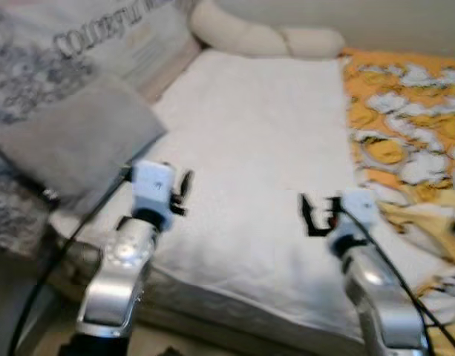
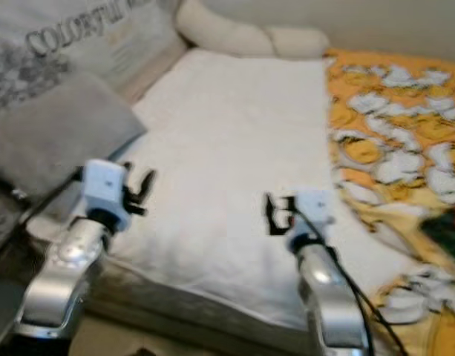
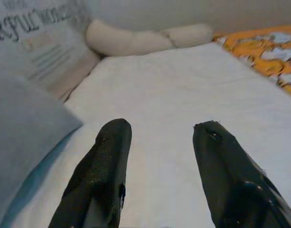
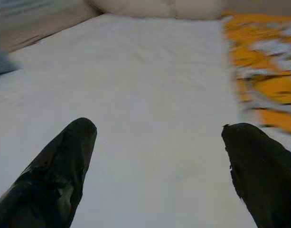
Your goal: Clean up the room
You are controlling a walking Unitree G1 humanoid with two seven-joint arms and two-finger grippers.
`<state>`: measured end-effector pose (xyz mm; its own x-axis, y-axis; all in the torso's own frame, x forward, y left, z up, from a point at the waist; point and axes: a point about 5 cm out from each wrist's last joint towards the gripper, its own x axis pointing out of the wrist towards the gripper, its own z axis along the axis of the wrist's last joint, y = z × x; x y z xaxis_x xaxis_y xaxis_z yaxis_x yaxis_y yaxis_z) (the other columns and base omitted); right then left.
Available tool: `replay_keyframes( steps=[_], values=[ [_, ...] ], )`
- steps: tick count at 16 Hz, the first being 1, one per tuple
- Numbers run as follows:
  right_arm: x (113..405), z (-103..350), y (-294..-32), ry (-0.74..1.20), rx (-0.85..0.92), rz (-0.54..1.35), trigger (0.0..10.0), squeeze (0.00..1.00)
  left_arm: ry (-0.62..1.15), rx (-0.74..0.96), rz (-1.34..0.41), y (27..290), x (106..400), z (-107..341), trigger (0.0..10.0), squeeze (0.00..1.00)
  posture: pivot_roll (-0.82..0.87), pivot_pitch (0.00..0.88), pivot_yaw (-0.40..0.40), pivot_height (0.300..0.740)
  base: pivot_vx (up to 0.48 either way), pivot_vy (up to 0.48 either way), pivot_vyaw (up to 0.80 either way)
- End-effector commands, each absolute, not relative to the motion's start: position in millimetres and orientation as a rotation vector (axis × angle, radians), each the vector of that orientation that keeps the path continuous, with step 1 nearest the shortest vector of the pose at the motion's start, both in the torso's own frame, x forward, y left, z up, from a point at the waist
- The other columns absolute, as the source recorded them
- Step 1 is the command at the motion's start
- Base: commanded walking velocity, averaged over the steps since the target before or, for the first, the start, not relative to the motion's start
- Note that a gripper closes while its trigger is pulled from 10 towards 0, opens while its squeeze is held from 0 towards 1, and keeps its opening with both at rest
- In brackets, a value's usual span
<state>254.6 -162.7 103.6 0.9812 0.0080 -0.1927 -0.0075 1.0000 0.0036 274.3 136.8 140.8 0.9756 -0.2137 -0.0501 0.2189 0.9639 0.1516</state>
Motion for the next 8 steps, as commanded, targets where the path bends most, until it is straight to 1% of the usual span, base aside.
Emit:
replay_keyframes(
  steps=[1, 8],
  values=[
    [256.2, 106.4, -155.2, 0.178, 0.012, 0.027, 10.0, 0.0, 0.034, 0.175, -0.194, 146.2, 275.3, 142.5, 10.0, 0.06, 0.0, 0.0, 0.025, 0.74, 0.0, -0.401, 0.0],
    [255.4, 102.3, -155.3, 0.194, -0.01, 0.02, 10.0, 0.0, 0.036, 0.183, -0.198, 145.5, 275.8, 141.4, 10.0, 0.06, 0.0, 0.0, 0.022, 0.74, 0.0, -0.401, 0.0]
  ],
)
